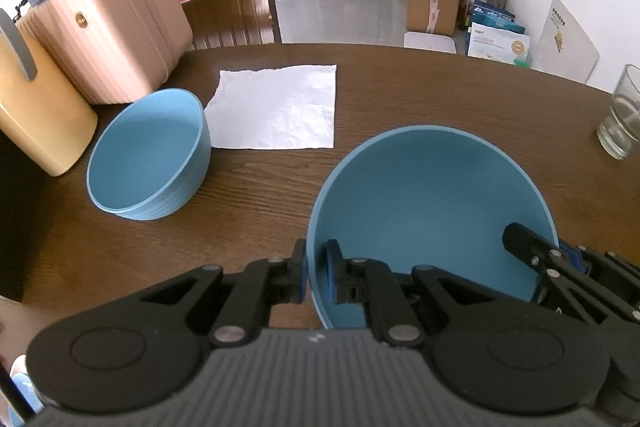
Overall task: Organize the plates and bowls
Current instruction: 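Lift and carry the bowl with both grippers over the placed bowl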
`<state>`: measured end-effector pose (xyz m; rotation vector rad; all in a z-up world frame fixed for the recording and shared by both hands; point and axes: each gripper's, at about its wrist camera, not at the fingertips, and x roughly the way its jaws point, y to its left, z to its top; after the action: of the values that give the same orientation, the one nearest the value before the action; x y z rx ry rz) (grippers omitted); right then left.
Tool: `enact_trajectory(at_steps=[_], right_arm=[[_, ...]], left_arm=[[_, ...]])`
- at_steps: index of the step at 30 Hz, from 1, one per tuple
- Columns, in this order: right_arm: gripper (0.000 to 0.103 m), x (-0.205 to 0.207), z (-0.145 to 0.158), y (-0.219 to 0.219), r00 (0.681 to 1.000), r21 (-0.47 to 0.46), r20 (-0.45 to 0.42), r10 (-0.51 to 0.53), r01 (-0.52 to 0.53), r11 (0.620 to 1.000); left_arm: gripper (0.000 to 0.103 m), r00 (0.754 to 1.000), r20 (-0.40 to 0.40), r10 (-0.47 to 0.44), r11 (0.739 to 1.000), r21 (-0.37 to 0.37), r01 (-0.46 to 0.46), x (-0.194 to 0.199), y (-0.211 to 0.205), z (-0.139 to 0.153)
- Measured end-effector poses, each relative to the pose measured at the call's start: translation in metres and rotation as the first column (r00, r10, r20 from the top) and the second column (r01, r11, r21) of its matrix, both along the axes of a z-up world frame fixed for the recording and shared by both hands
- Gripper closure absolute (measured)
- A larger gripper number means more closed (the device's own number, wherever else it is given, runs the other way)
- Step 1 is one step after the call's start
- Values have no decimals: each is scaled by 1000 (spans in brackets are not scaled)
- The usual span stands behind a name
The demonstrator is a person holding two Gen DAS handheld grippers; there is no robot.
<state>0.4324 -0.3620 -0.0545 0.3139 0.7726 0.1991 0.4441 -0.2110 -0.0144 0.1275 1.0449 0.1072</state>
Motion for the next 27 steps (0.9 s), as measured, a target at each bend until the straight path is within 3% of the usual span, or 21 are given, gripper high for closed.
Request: enact_trajectory(at_steps=[16,27], right_arm=[[93,-65,26,-26,997,-5,50,-60,60,998],[93,-110,48,-42,997,-40,56,-49,51,998]], left_arm=[[92,997,36,-68,997,32,67,-60,-33,26],[92,998,57,-23,1000,-6,23,-109,-48,41]])
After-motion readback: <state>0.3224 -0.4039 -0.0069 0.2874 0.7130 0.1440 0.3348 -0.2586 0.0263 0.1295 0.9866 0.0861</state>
